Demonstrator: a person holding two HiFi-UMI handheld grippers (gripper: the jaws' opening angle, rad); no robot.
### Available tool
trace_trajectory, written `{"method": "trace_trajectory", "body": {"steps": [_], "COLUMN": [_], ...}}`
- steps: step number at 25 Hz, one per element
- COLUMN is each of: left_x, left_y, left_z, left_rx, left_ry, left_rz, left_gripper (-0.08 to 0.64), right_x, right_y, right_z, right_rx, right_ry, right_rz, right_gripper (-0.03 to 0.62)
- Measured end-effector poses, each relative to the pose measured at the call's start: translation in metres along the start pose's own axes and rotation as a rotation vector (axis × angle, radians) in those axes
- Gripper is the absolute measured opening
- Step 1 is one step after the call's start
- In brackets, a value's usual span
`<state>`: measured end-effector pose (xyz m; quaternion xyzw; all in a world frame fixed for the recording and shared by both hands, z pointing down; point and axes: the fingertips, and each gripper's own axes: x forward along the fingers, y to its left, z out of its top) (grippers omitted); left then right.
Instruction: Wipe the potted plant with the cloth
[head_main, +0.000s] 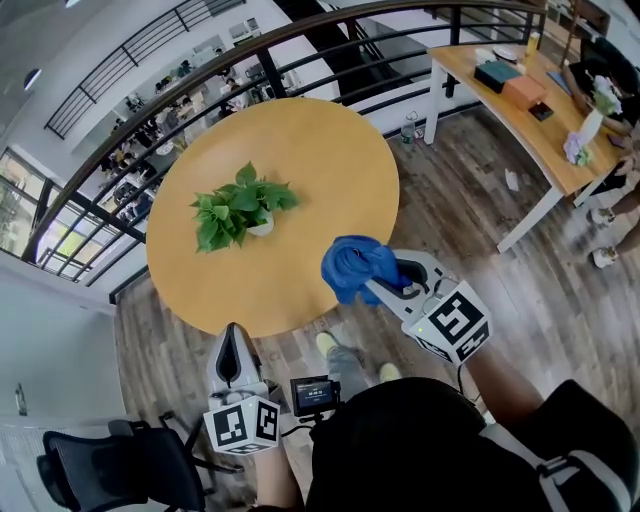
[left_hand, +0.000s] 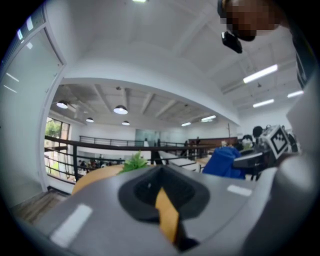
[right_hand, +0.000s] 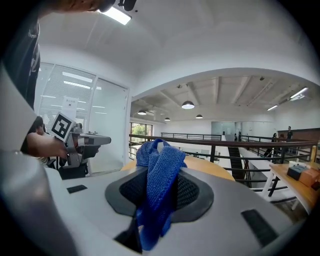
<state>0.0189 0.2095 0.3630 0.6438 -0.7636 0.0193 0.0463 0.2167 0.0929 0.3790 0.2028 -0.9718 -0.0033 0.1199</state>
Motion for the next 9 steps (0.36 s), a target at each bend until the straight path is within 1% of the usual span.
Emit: {"method": "trace_trajectory", "body": {"steps": [9], "left_x": [-0.0023], "left_y": [0.0071], "left_z": [0.0], "left_rx": [-0.015], "left_ry": [-0.006], "left_rz": [-0.018], "left_gripper": [-0.002], "right_x": [0.0066], "right_y": [0.0092], "right_z": [-0.0006], "right_rx": [-0.014], "right_ry": [0.01], "right_rz": [-0.006], "right_gripper": [0.121]}}
